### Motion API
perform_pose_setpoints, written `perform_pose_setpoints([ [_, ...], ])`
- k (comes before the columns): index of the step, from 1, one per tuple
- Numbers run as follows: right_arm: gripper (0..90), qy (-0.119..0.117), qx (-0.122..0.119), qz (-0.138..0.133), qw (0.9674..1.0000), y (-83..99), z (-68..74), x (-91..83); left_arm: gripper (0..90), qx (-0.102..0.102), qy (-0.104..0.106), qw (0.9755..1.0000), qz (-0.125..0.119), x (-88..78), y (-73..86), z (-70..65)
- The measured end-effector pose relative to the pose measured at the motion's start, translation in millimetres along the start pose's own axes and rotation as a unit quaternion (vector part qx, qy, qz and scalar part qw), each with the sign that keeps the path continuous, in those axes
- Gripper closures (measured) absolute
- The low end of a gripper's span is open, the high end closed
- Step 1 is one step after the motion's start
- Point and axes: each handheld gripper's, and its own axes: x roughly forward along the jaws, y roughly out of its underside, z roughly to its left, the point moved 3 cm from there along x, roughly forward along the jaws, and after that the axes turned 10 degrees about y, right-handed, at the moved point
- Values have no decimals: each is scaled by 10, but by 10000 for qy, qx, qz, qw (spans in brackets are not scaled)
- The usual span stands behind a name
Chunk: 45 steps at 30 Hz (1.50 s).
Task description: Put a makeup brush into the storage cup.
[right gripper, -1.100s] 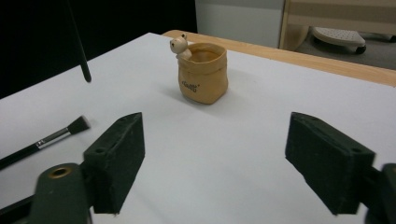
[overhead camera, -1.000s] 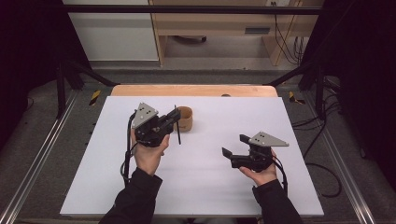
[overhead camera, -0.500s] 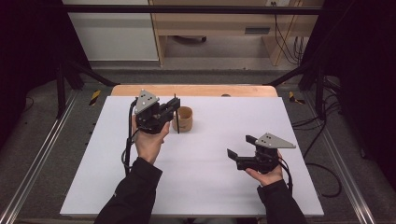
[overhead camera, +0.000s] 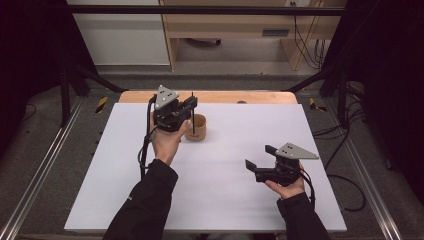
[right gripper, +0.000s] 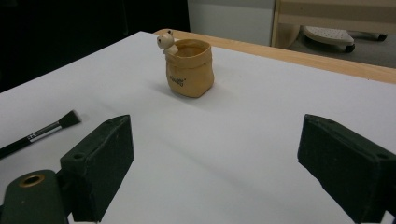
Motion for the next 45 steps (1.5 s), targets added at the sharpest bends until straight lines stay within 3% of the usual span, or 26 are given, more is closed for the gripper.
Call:
perform_pose_setpoints([
  [14, 109, 3, 27, -22, 10000, -7, -14, -6, 849, -38, -143, 9999, 17, 246, -5, 196],
  [45, 106, -11, 69, -68, 10000, -25, -18, -17, 849, 55, -415, 9989, 195, 678, 197, 468],
])
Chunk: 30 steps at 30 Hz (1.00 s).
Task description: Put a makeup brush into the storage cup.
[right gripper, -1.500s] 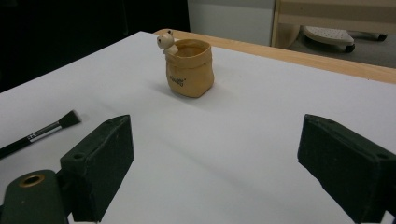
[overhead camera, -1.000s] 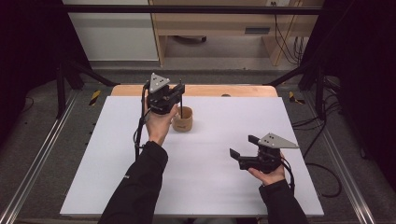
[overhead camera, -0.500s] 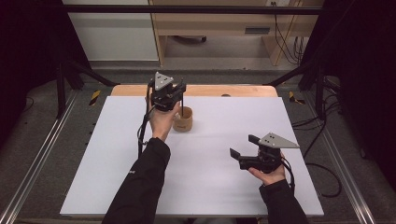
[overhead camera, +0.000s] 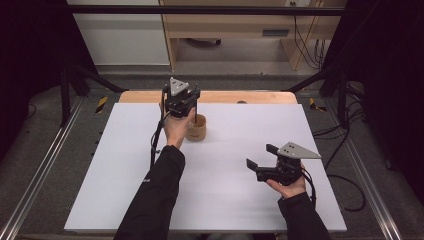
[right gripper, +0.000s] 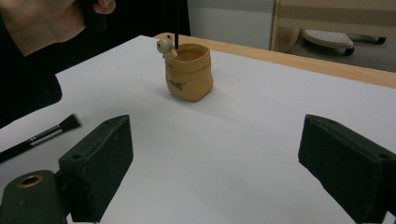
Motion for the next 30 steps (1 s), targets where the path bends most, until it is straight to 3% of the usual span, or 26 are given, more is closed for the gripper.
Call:
perform_pose_setpoints([
  [9, 106, -2, -29, -7, 10000, -1, -3, -1, 849, 33, 3, 9999, 113, 89, 72, 15],
  [30, 107, -20, -70, 9, 10000, 3, 15, 6, 849, -2, 33, 9997, 260, 116, 303, 42],
])
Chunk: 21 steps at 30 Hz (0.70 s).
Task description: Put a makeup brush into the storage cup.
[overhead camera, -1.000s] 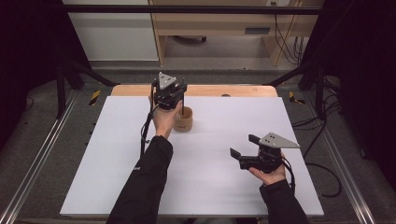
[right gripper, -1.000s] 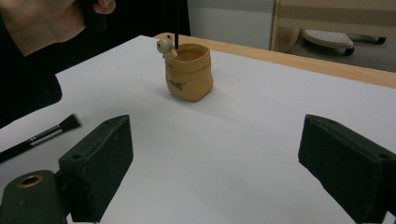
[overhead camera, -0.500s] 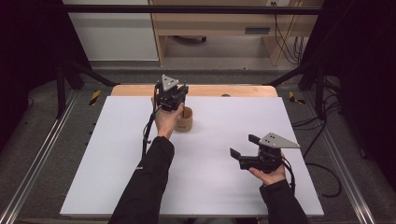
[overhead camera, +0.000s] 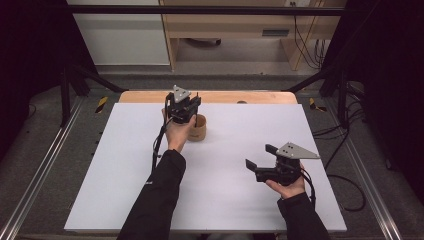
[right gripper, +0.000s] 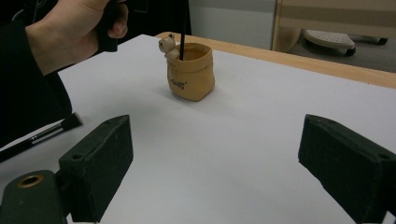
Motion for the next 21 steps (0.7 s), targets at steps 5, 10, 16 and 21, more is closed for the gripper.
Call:
perform_pose_setpoints([
  [5, 107, 1, 5, -2, 10000, 1, 7, 3, 849, -13, 11, 10000, 35, -8, 62, -1],
  [10, 107, -10, -6, 15, 10000, 4, 19, 9, 849, -2, 10, 10000, 97, -14, 116, 1],
  [16, 107, -9, -7, 11, 10000, 4, 23, 12, 848, 10, 2, 9998, 212, -10, 189, -16],
  [21, 107, -4, -11, 24, 10000, 5, 28, 15, 846, 23, 17, 9997, 228, -25, 215, -24],
])
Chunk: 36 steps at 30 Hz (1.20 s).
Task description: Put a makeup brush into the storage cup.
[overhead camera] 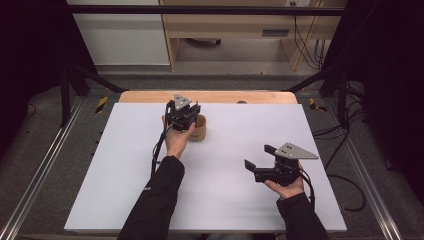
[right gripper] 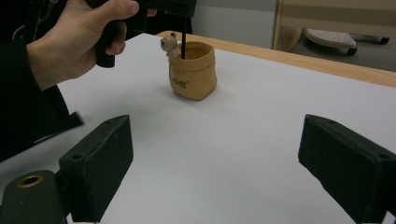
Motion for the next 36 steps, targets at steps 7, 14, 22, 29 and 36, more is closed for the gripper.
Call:
perform_pose_setpoints([
  [7, 107, 11, 1, 6, 10000, 2, 4, 6, 809, 7, 106, 9999, 32, -43, 4, -9],
  [14, 107, 36, -22, 21, 10000, 7, 1, 15, 634, -62, 190, 9998, 2, -172, 7, -28],
  [22, 107, 68, -19, 33, 10000, 8, -2, 23, 428, -187, 273, 9993, -153, -471, -6, 4],
  [29, 107, 82, 3, 17, 10000, 0, -17, 9, 290, -263, 450, 9986, -75, -672, 41, -17],
  [36, 104, 104, 31, 4, 9999, -7, -37, -8, 212, -146, 608, 9980, -25, -860, 122, -86],
])
